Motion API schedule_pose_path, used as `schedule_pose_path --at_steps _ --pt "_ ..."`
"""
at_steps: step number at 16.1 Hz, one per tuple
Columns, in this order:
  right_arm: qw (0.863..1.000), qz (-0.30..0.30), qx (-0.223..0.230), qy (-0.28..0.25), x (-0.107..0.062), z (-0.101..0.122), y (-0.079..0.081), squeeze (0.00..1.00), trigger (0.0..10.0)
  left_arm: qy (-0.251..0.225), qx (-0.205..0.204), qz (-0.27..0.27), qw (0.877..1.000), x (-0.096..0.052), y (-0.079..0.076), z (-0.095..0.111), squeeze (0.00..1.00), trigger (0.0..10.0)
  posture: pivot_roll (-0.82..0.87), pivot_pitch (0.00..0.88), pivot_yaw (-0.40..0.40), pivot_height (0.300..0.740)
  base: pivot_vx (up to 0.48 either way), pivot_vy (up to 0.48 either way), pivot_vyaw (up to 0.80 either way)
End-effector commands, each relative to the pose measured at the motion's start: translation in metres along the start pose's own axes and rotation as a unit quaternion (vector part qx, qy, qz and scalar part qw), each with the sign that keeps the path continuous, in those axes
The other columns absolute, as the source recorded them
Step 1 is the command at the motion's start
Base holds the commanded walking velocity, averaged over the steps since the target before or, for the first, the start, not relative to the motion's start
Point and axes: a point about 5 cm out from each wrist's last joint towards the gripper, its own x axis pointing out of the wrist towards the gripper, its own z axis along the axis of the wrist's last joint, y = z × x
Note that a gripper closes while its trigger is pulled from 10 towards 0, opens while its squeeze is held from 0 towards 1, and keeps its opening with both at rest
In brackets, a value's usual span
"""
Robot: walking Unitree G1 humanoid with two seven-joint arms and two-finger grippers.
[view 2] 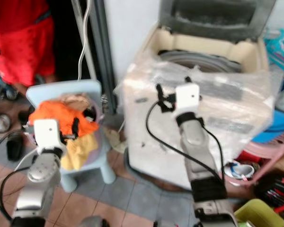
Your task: Clothes washing
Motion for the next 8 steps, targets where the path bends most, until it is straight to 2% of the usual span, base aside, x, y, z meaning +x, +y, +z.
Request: schedule_pose_path --at_steps 1,5,8 --pt "1.0 0.004 -0.005 -0.005 0.0015 0.0053 0.0007 1.0 10.0 -0.003 0.005 0.002 1.0 -0.0009 0.0011 0.0016 0.0 10.0 -0.01 0.033 0.038 0.74 0.0 0.0 0.8" --pt "1.0 0.008 -0.001 -0.005 0.0017 0.0061 0.0027 1.0 10.0 0.003 0.004 0.013 1.0 -0.0012 0.009 -0.0008 0.0 10.0 -0.02 0.036 0.038 0.74 0.0 0.0 0.8" --pt "1.0 0.012 0.001 -0.004 0.0019 0.006 0.0031 1.0 10.0 0.002 0.004 0.013 1.0 -0.0011 0.0091 -0.0006 0.0 10.0 -0.01 0.036 0.036 0.74 0.0 0.0 0.8"
